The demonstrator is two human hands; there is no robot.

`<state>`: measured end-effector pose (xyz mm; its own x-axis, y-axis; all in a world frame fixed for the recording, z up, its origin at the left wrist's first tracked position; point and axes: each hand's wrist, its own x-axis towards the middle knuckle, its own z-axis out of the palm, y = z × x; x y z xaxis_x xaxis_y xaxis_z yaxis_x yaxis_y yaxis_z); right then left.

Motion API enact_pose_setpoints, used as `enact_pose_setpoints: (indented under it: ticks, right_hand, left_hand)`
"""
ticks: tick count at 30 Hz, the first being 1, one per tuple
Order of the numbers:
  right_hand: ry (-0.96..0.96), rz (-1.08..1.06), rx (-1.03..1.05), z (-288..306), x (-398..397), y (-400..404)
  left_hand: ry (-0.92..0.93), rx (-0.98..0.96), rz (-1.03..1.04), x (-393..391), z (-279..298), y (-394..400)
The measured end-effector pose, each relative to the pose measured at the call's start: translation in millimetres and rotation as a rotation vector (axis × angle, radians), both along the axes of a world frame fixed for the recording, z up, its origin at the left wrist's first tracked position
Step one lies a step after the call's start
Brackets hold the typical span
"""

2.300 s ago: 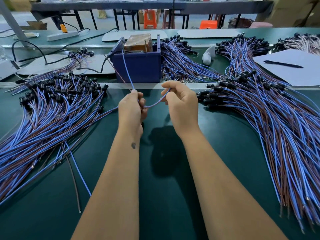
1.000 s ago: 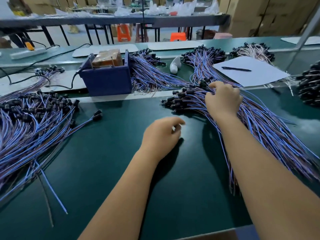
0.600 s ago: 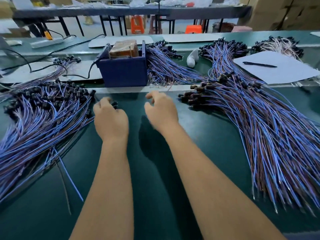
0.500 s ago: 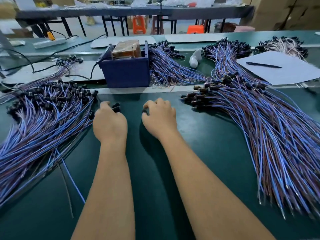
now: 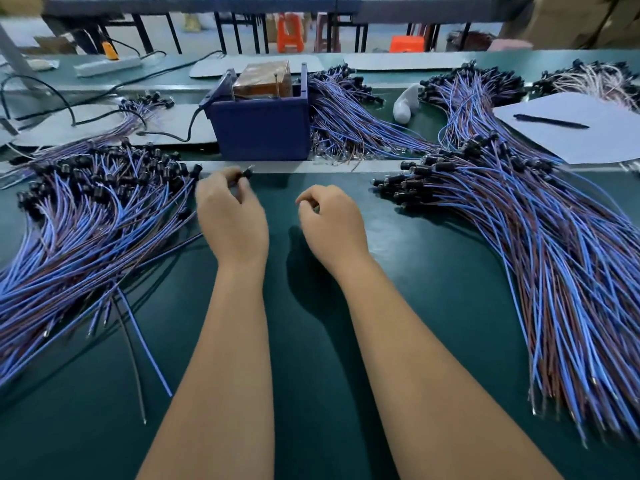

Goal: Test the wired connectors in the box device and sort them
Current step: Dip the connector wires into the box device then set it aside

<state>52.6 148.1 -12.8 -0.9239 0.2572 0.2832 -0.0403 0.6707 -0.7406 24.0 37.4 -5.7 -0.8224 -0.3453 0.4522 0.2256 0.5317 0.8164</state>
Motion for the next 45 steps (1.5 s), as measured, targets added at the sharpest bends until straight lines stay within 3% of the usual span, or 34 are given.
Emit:
enact_pose_setpoints:
  ticks: [5, 7, 10, 14, 17, 23, 26, 29, 31, 36, 41, 45]
  right_hand:
    - [-0.099, 0.242, -1.000, 14, 1, 3]
    - [-0.145, 0.332, -1.216, 15, 0, 5]
    - [-0.055, 0.348, -1.416, 16, 0, 10]
    - [0.022, 0.179, -1.475, 17, 2, 23]
    - [0.076, 0.012, -1.516, 18, 0, 30]
    - [0.054, 0.014, -1.527, 15, 4, 37]
    - [0.011, 0.092, -1.443, 16, 5, 36]
    - [-0.020, 0.203, -1.396, 17, 5, 33]
    - [-0.064, 0.276, -1.349, 18, 5, 28]
    - [-0.116, 0.263, -1.029, 14, 4, 14]
    - [0.066, 0.036, -0.684, 11, 3, 15]
    - [0.112, -0.020, -0.737, 10, 3, 21]
  left_hand:
    - [0.025, 0.776, -0.479, 27, 21, 40]
    - [-0.027, 0.900, -0.691, 36, 24, 49]
    - [-0.137, 0.973, -0.897, 42, 24, 53]
    - [-0.443, 0.820, -1.011, 40, 25, 48]
    - [-0.653, 0.596, -1.116, 33, 25, 40]
    - [-0.866, 0.260, -1.380, 30, 18, 23]
    - [-0.821, 0.310, -1.250, 24, 15, 19]
    - [-0.664, 0.465, -0.775, 15, 10, 24]
    - [-0.572, 0.475, -0.613, 12, 8, 28]
    - [-0.414, 0.449, -0.566, 12, 4, 28]
    - [-0.312, 0.478, -0.414, 10, 3, 23]
    - [-0.302, 0.479, -0.353, 9, 2, 19]
